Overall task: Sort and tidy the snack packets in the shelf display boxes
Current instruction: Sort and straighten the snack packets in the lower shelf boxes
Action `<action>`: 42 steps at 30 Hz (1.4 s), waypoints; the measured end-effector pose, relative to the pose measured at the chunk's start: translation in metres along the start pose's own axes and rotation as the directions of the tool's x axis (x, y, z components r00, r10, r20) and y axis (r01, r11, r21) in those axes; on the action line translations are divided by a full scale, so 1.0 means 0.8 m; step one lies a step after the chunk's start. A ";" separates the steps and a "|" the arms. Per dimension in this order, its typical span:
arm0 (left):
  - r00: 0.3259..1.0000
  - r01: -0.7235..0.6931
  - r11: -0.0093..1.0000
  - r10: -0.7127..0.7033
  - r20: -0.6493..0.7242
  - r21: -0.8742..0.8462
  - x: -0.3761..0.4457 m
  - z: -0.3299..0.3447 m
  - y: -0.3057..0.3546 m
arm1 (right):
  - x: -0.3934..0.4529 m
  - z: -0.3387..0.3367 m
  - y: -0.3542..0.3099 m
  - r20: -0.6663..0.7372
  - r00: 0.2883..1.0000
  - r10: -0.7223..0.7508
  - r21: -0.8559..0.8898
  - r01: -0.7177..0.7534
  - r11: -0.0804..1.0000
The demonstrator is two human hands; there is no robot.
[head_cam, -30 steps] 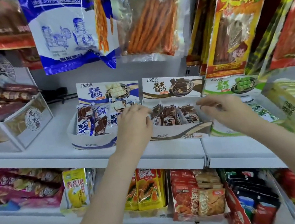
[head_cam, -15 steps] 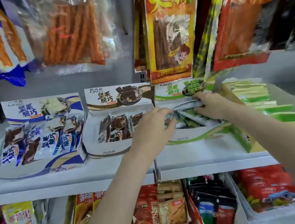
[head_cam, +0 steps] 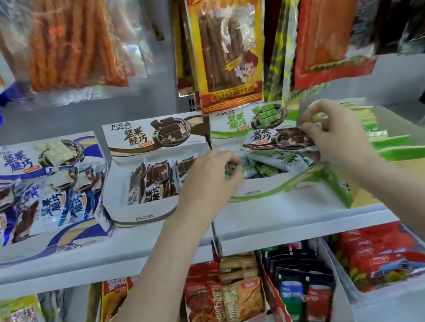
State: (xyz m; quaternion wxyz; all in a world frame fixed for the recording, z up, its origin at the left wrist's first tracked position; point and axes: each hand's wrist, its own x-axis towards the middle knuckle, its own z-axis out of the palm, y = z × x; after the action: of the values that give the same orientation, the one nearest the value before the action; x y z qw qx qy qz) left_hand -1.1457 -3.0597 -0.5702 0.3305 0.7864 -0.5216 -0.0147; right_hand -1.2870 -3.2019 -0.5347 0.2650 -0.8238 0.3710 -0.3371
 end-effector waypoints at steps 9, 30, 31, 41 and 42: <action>0.985 0.148 0.971 -0.127 -0.119 0.187 -0.034 -0.053 -0.035 | -0.030 0.003 -0.044 0.553 0.809 0.200 0.632 -0.564 0.532; 0.958 0.250 0.933 -0.277 0.075 0.261 -0.064 -0.078 -0.079 | -0.055 0.121 -0.091 0.646 0.741 -0.181 -0.361 0.506 0.783; 0.963 0.241 0.935 -0.263 0.055 0.260 -0.063 -0.078 -0.077 | -0.055 0.114 -0.087 0.606 0.759 -0.239 -0.338 0.517 0.786; 0.997 0.035 0.999 -0.034 0.064 -0.016 -0.038 -0.041 -0.019 | -0.017 -0.001 -0.026 0.493 0.865 0.097 -0.417 0.137 0.898; 0.996 0.025 0.999 -0.022 0.090 -0.040 -0.035 -0.034 -0.012 | -0.019 -0.001 -0.022 0.508 0.854 0.112 -0.420 0.132 0.898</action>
State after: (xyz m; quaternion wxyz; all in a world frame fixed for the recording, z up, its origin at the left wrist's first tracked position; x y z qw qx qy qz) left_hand -1.1405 -3.0206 -0.5625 0.3226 0.7842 -0.5262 -0.0645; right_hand -1.2872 -3.1794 -0.5275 0.1607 -0.9238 0.3474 -0.0103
